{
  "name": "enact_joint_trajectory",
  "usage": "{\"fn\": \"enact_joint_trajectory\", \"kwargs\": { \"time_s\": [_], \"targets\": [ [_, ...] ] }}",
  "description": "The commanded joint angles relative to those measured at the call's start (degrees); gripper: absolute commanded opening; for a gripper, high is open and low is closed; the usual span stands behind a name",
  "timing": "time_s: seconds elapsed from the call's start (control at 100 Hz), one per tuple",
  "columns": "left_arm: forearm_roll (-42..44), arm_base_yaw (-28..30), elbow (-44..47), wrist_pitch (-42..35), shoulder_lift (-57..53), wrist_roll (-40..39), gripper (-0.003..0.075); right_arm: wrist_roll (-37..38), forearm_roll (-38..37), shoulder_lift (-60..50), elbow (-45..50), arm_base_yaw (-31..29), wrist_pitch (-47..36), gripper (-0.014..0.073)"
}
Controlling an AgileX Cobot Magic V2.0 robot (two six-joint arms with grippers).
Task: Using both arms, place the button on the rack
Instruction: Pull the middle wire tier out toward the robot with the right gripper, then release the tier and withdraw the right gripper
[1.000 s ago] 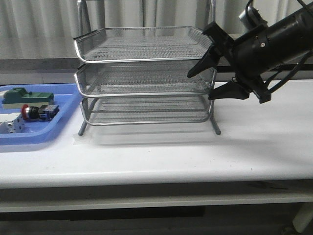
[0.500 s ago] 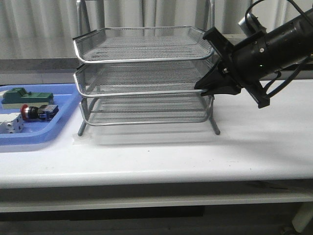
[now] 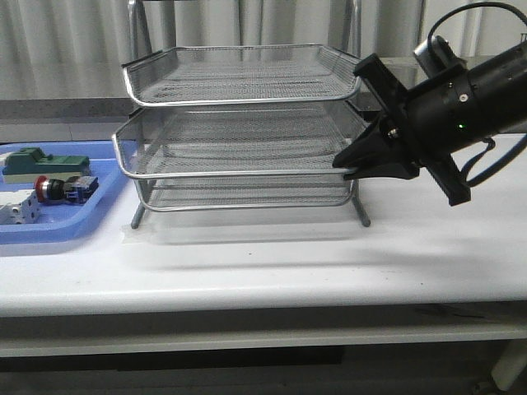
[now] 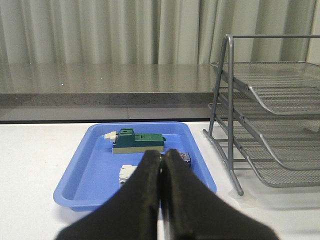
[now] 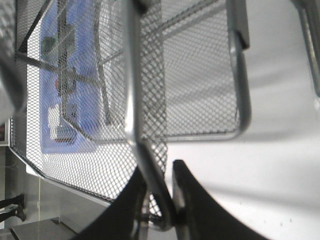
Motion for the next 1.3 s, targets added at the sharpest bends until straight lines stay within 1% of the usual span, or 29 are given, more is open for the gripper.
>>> {"fn": "enact_joint_trajectory", "kwargs": {
  "time_s": [0.0,0.28,0.4,0.44,0.49,0.54,0.66,0.73,0.78,0.87,0.97,1.04,1.1,1.29],
  "targets": [
    [-0.4,-0.3,2.6,-4.6,-2.0,-0.3,-0.002,-3.1,-2.4,-5.1,3.2,0.5,3.5,0.0017],
    [-0.4,-0.3,2.6,-4.6,-2.0,-0.3,-0.002,-4.7,-2.3,-13.1,14.0,0.5,2.9,0.0017],
    [-0.4,-0.3,2.6,-4.6,-2.0,-0.3,-0.002,-5.7,-2.3,-15.3,15.7,0.5,2.8,0.0022],
    [-0.4,-0.3,2.6,-4.6,-2.0,-0.3,-0.002,-5.7,-2.3,-15.7,15.8,0.5,2.8,0.004],
    [-0.4,-0.3,2.6,-4.6,-2.0,-0.3,-0.002,-5.7,-2.3,-16.3,15.8,0.5,2.8,0.0081],
    [-0.4,-0.3,2.6,-4.6,-2.0,-0.3,-0.002,-5.8,-2.3,-16.7,15.8,0.5,2.7,0.0145],
    [-0.4,-0.3,2.6,-4.6,-2.0,-0.3,-0.002,-7.7,-2.3,-18.0,15.8,0.5,2.8,0.0367],
    [-0.4,-0.3,2.6,-4.6,-2.0,-0.3,-0.002,-8.0,-2.4,-19.1,15.8,0.5,3.0,0.0459],
    [-0.4,-0.3,2.6,-4.6,-2.0,-0.3,-0.002,-8.0,-2.4,-20.3,15.8,0.5,3.0,0.0491],
    [-0.4,-0.3,2.6,-4.6,-2.0,-0.3,-0.002,-8.0,-3.6,-22.4,15.8,0.5,3.1,0.049],
    [-0.4,-0.3,2.6,-4.6,-2.0,-0.3,-0.002,-7.1,-7.7,-25.5,15.8,0.5,3.1,0.049],
    [-0.4,-0.3,2.6,-4.6,-2.0,-0.3,-0.002,-4.2,-12.4,-27.7,15.8,0.5,2.9,0.049],
    [-0.4,-0.3,2.6,-4.6,-2.0,-0.3,-0.002,0.0,-17.4,-29.6,15.8,0.3,2.5,0.0489],
    [-0.4,-0.3,2.6,-4.6,-2.0,-0.3,-0.002,16.0,-38.3,-37.6,15.8,0.3,0.7,0.0489]
  ]
}}
